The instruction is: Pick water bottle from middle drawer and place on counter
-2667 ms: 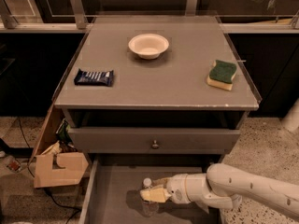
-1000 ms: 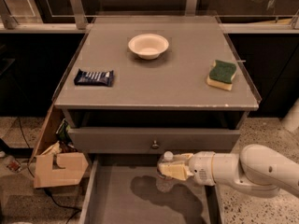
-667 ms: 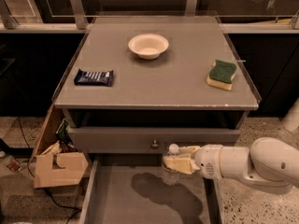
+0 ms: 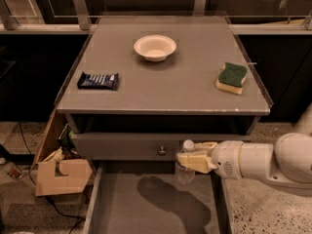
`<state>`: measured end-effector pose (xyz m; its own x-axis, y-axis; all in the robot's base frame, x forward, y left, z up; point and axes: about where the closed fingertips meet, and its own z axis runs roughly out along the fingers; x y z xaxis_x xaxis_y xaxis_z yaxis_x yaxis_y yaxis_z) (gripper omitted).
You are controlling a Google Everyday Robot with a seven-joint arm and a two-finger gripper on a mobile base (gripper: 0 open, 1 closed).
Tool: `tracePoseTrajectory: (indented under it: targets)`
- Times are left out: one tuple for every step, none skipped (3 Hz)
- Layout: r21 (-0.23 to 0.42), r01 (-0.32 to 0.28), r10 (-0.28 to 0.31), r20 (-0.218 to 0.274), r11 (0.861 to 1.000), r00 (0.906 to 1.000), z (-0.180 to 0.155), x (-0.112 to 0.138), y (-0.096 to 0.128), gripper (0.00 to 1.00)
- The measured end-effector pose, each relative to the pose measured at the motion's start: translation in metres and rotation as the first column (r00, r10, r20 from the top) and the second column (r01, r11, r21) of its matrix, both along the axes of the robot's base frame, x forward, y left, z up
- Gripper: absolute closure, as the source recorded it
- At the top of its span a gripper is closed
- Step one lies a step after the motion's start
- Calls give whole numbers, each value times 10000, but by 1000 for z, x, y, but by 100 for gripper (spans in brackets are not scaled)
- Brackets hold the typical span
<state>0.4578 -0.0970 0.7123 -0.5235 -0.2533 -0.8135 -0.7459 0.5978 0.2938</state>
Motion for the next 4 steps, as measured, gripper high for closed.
tracePoseTrajectory:
  targets:
    - [-131,68,-65,235,9999,9997,16,0,-6,100]
    - [-536,419,-369,916,9977,9951,68,-3,-31,100]
    - [-676,888,-773,1569,9938,9846,111,-4,-54,100]
    - [-679,888,-773,1570,9937,9846,111,-4,-54,100]
